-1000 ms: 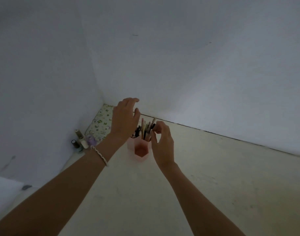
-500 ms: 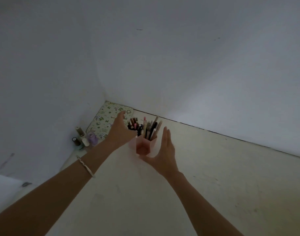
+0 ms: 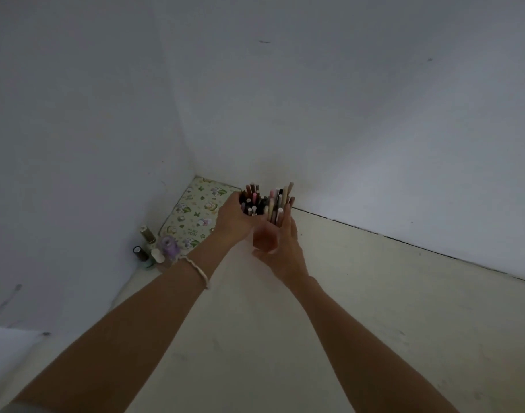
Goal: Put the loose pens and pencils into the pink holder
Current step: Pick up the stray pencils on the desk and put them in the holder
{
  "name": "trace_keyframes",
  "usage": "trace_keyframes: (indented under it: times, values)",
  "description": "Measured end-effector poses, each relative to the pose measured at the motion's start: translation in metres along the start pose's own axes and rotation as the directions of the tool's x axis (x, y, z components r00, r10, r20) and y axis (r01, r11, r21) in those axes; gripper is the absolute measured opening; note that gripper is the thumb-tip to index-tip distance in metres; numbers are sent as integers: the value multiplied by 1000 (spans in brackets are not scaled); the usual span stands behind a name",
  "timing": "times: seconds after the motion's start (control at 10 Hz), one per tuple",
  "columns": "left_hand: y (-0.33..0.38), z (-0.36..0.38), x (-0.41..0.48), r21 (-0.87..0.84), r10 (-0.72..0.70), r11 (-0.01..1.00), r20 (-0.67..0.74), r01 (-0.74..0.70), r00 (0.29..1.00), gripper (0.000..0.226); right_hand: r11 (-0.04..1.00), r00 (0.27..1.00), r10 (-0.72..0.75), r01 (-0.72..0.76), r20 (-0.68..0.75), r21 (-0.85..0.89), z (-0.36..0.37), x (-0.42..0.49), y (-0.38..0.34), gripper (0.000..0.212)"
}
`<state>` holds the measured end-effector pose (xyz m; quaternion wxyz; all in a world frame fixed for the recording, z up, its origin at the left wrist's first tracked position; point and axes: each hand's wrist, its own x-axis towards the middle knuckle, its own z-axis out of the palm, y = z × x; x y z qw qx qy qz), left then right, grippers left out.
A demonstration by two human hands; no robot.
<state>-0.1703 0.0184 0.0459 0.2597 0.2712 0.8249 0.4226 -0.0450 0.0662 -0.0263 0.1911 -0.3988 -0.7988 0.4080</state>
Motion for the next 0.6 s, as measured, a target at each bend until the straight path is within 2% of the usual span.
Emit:
trace_keyframes:
  times: [0.2,0.5,0.6]
  values:
    - [11,6,22,-56,-49,997,-52,46,997,47,999,1000,-22,22,3,-45,1,30,1,133]
    - [15,9,31,-83,-54,995,-57,50,997,45,999,999,-15,13,-45,-48,6,37,3,131]
    - [17,8,26,-115,-79,990,-17,76,997,54,1000,999,-12,12,-29,-19,5,30,-2,132]
